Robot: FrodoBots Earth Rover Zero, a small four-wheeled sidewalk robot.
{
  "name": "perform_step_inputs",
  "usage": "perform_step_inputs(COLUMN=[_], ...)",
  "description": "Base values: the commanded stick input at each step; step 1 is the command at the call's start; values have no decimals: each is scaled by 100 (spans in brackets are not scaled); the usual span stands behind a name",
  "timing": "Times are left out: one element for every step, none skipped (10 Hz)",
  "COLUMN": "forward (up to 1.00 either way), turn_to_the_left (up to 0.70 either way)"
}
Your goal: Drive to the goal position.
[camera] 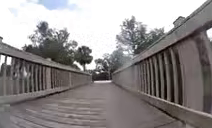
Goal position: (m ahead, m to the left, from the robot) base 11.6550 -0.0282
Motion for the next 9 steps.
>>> perform_step_inputs(forward=[60,60,60,60,60,60,60,60,60], turn_to_the_left=[15,15,15,15,15,15,15,14,12])
